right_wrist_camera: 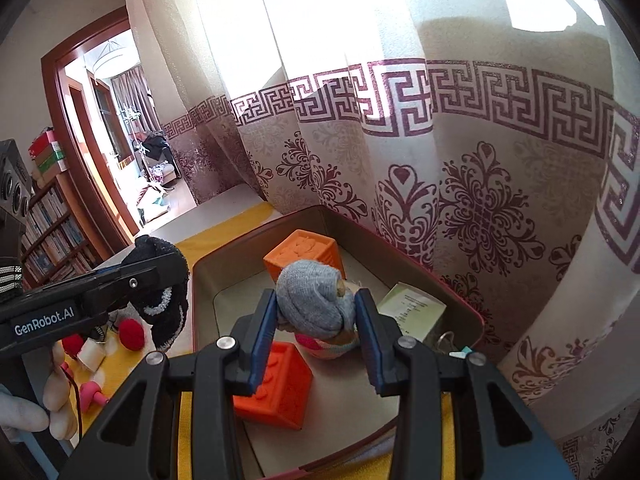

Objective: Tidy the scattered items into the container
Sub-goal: 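Carry both socks into the red tin and open both tools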

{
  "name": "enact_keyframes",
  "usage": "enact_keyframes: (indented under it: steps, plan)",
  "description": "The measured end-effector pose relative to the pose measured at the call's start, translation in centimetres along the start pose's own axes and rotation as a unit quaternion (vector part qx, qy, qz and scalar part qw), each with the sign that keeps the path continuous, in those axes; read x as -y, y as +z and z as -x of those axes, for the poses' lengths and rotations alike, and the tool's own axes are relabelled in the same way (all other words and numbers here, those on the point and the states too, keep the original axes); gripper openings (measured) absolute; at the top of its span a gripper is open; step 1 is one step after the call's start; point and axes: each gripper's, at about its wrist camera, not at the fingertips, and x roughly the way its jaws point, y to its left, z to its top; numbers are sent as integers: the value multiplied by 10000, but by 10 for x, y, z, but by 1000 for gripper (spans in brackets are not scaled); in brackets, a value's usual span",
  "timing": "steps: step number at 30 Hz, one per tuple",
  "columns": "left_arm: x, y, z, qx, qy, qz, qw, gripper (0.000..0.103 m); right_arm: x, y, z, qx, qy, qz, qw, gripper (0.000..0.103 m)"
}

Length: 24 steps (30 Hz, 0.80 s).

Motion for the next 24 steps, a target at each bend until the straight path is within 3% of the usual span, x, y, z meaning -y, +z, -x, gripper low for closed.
enact_keyframes:
  steps: [4,5,6,7,8,11,17,24]
  plan:
    - [7,7,-18,-81,-184,-22,9998,54,3,1,-2,-35,-3,-40,10000,45]
    - [8,8,-21,-93,-215,-10,9997,59,3,1,-4,-57,7,-68,10000,45]
    - [8,9,-24,-101,-241,30,9997,66,4,1,-5,-69,7,-103,9999,47]
    - [7,10,-25,-84,-259,96,9996,85,5,1,-5,-83,20,-132,9999,49]
    - [4,10,-25,-26,-273,183,9995,98,5,1,-6,-94,13,-154,9998,54]
    - [-5,10,-19,55,-302,377,9988,99,6,1,-5,-48,-36,-184,9998,63]
    - [-27,6,-4,147,25,575,9982,102,2,0,-5,-24,-37,-171,9998,63]
    - [-58,-14,0,-71,551,867,9947,103,-13,-4,-2,-5,34,-12,10000,67]
